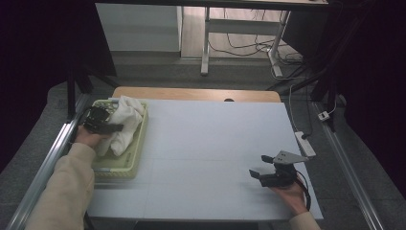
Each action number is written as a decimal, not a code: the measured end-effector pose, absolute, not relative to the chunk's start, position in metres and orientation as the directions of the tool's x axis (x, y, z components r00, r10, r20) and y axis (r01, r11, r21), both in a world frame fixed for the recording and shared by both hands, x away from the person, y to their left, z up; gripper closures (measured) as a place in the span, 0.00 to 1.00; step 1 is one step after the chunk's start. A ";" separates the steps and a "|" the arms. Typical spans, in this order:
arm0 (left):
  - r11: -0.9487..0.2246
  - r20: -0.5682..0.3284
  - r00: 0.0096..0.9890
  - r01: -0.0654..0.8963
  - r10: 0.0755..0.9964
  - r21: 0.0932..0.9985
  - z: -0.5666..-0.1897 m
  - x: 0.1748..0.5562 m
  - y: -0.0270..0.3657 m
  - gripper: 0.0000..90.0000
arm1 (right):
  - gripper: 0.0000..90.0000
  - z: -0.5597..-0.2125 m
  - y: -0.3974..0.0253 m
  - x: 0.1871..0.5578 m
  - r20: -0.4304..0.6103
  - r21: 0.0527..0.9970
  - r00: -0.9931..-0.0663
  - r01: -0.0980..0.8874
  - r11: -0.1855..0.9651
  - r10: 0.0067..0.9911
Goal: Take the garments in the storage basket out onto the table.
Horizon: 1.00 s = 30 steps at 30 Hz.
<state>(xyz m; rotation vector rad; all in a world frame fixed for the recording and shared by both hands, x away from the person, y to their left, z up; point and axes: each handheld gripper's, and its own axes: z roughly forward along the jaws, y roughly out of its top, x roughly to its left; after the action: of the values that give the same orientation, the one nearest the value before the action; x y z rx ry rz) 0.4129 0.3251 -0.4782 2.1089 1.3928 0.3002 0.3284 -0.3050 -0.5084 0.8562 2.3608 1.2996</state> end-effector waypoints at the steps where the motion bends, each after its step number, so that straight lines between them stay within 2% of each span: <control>1: -0.267 -0.139 0.425 0.758 0.894 0.595 -0.476 0.411 0.327 0.79 | 0.22 -0.508 -0.305 0.328 0.014 0.842 -0.772 0.351 0.408 0.635; 14: -0.146 -0.231 0.404 0.711 0.885 0.688 -0.459 0.391 0.351 0.79 | 0.22 -0.507 -0.306 0.328 0.010 0.843 -0.771 0.348 0.409 0.637; 30: -0.082 -0.260 0.415 0.647 0.872 0.758 -0.431 0.376 0.357 0.79 | 0.22 -0.506 -0.307 0.327 0.012 0.851 -0.768 0.344 0.396 0.641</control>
<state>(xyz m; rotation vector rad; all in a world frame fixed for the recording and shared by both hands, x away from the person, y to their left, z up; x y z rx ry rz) 0.3762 0.3568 -0.4309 1.8073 1.3102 0.3274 0.3273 -0.3069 -0.5058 0.8574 2.3411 1.3137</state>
